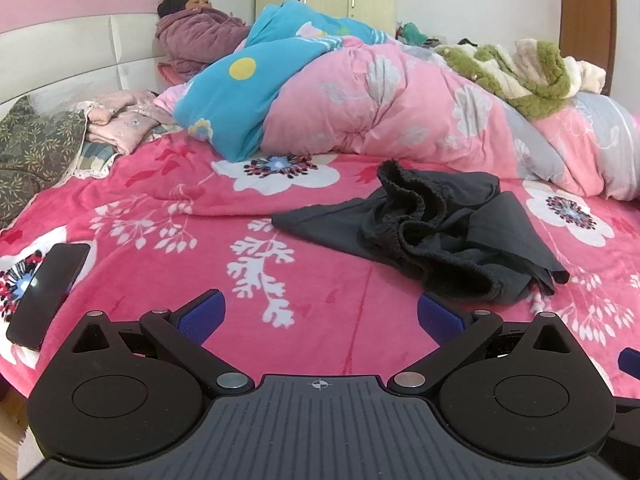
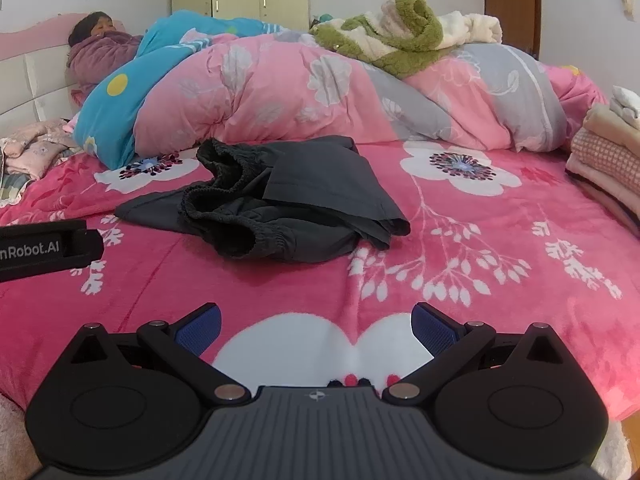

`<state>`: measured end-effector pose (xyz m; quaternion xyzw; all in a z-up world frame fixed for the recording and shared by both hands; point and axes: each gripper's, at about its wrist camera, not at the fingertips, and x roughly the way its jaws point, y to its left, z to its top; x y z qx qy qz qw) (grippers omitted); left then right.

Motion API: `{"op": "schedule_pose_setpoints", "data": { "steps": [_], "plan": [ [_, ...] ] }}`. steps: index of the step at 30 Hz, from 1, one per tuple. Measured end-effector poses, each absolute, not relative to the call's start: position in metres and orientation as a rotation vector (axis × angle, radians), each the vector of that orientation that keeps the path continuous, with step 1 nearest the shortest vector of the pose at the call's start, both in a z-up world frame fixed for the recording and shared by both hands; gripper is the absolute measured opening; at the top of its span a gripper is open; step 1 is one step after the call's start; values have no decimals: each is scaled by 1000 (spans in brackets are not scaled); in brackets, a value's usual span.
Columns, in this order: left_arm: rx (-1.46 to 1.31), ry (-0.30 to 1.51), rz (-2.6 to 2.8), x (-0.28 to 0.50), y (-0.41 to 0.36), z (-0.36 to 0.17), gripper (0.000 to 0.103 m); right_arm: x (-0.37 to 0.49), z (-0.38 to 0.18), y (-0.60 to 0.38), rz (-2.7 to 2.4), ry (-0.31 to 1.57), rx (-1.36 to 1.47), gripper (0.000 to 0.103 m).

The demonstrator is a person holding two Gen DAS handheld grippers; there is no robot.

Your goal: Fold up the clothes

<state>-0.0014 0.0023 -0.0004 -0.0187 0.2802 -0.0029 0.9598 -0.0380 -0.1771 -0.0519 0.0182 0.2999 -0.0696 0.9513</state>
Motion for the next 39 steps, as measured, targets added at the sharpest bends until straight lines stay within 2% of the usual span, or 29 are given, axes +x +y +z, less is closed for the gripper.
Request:
{"op": "schedule_pose_setpoints", "data": {
  "steps": [39],
  "plan": [
    [-50, 578, 56, -5, 23, -1, 103, -39, -46, -162, -149, 625, 4, 103]
  ]
}}
